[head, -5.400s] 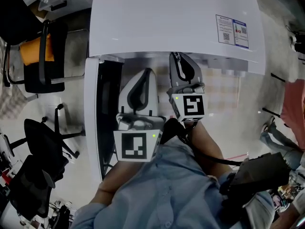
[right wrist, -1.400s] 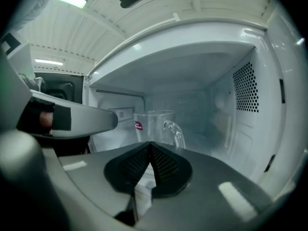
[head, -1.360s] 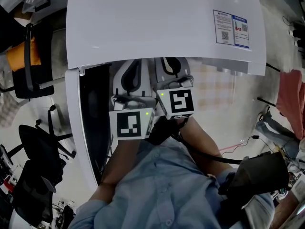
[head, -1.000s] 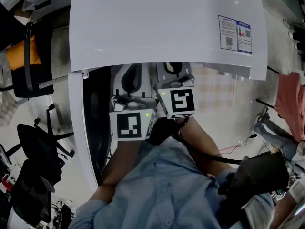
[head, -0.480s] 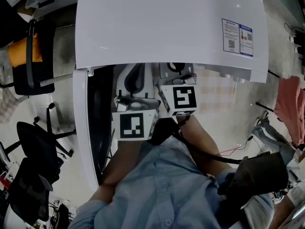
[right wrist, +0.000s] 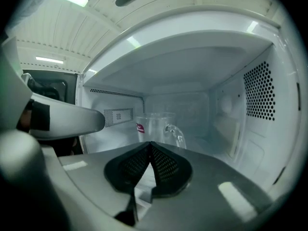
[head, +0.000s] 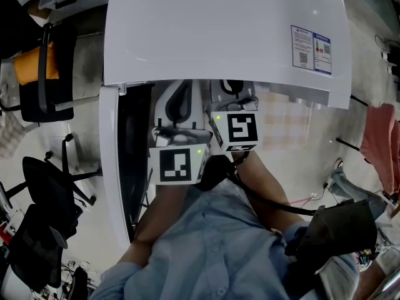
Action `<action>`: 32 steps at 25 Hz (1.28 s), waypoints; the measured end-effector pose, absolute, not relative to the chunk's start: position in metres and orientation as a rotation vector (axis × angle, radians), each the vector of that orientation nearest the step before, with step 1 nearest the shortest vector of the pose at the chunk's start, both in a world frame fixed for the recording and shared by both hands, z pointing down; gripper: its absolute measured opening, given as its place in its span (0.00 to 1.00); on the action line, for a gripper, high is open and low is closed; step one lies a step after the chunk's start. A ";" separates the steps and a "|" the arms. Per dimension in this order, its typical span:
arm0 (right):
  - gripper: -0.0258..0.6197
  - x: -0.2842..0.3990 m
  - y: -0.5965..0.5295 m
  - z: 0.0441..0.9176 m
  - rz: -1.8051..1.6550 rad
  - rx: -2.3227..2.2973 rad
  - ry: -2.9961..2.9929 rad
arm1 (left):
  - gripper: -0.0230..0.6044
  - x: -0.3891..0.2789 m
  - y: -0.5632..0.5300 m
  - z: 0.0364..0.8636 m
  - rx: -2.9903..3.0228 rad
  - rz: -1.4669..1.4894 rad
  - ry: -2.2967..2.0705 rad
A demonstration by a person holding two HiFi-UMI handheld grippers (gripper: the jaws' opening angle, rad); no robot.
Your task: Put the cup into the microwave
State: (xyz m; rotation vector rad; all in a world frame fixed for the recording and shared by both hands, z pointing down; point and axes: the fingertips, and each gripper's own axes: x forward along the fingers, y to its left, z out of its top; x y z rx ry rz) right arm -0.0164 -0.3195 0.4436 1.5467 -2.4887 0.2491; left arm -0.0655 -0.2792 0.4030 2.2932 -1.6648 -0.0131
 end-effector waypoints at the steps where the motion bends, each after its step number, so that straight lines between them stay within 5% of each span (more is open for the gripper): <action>1: 0.04 -0.017 -0.320 0.443 0.248 1.545 -2.490 | 0.05 -0.065 -0.279 0.403 2.293 -0.013 -1.664; 32: 0.04 -0.003 -0.239 0.396 0.239 1.482 -2.534 | 0.05 -0.049 -0.217 0.352 2.302 -0.016 -1.709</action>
